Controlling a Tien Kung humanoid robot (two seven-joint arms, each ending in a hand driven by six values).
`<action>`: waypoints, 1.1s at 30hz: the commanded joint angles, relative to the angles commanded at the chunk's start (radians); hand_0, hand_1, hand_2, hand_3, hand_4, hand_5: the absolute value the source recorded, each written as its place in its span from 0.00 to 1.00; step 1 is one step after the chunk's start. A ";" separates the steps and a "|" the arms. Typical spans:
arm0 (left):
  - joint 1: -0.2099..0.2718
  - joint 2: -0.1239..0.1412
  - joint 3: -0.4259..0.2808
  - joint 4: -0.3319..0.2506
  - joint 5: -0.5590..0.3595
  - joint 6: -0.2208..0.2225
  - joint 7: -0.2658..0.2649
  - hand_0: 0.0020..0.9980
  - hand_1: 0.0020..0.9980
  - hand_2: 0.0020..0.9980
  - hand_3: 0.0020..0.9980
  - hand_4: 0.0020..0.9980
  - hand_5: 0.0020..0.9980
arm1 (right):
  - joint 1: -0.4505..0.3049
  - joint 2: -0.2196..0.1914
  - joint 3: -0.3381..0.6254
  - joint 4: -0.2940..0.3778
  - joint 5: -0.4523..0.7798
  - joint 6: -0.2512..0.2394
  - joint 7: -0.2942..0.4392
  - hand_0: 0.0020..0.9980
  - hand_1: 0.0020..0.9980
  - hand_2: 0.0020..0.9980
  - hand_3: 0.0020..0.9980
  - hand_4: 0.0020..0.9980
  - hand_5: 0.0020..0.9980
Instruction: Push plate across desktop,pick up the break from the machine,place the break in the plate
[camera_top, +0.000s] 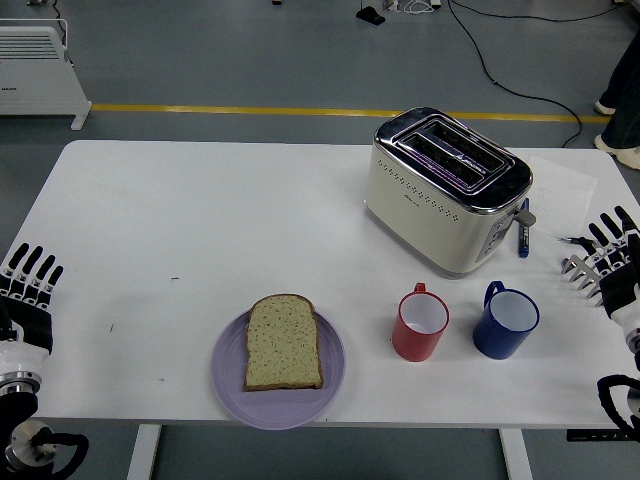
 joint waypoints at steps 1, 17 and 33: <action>0.000 0.000 -0.001 0.000 0.001 0.000 0.001 0.78 0.76 0.77 0.71 0.55 1.00 | 0.000 0.000 0.001 0.000 -0.002 0.000 -0.002 0.80 0.78 0.80 0.78 0.50 0.45; -0.003 0.000 -0.064 -0.084 0.007 -0.001 0.144 0.78 0.77 0.77 0.71 0.55 1.00 | 0.002 0.000 0.019 -0.013 -0.053 0.062 -0.038 0.79 0.77 0.79 0.78 0.49 0.46; 0.007 0.000 -0.109 -0.145 -0.050 -0.010 0.269 0.78 0.77 0.78 0.71 0.54 1.00 | 0.000 0.001 0.020 -0.034 -0.074 0.085 -0.046 0.78 0.77 0.79 0.78 0.49 0.46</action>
